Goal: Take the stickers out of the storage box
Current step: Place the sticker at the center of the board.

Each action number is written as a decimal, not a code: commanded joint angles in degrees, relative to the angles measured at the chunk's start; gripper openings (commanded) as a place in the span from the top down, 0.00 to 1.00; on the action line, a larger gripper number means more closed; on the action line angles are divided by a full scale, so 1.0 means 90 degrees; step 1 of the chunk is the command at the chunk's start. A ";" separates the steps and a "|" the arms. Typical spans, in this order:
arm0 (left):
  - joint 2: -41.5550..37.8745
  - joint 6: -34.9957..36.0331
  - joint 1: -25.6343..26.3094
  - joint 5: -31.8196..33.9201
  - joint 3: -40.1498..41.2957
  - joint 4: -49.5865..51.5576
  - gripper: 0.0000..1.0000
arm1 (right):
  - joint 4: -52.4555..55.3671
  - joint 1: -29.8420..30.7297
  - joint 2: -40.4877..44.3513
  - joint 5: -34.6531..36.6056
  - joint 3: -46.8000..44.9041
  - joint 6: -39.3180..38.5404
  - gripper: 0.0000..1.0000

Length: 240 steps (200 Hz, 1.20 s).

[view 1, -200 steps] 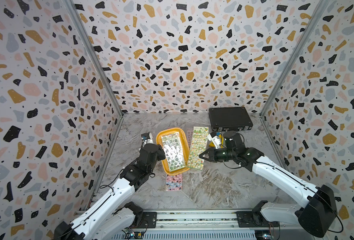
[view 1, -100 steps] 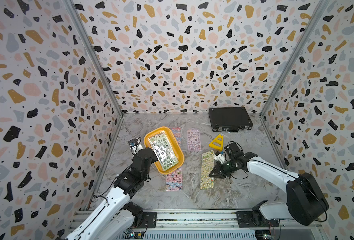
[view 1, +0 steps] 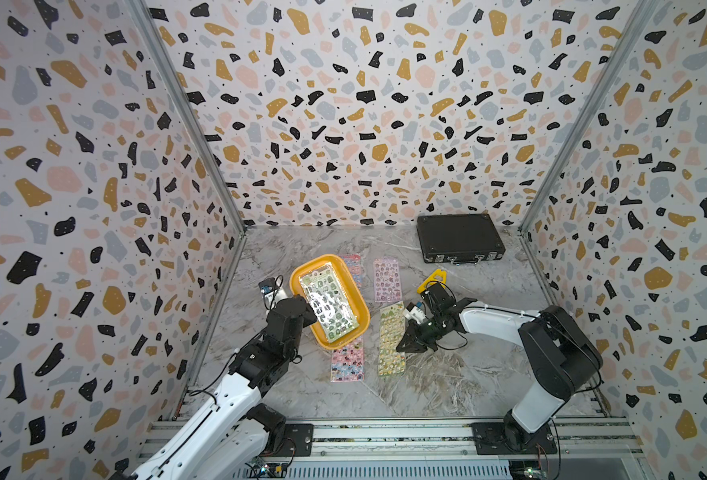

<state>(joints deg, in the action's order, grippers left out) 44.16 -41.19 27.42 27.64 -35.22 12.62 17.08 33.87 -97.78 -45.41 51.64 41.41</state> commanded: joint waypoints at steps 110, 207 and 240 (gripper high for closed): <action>-0.0161 -0.0029 -0.0029 -0.0077 0.0037 -0.0602 1.00 | 0.0400 0.0208 -0.0689 0.0113 0.0366 -0.0432 0.82; -0.0239 -0.0004 -0.0029 -0.0105 0.0057 -0.0621 1.00 | 0.0903 0.0246 -0.0494 0.0864 0.0418 -0.0544 0.56; -0.0222 0.0014 -0.0029 -0.0158 0.0056 -0.0641 1.00 | 0.1313 0.0241 -0.0383 0.1359 0.0547 -0.0710 0.51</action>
<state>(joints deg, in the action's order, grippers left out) 43.07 -41.17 27.42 26.79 -34.83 11.46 22.65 35.92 -102.94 -40.82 55.48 37.01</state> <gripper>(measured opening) 0.083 0.471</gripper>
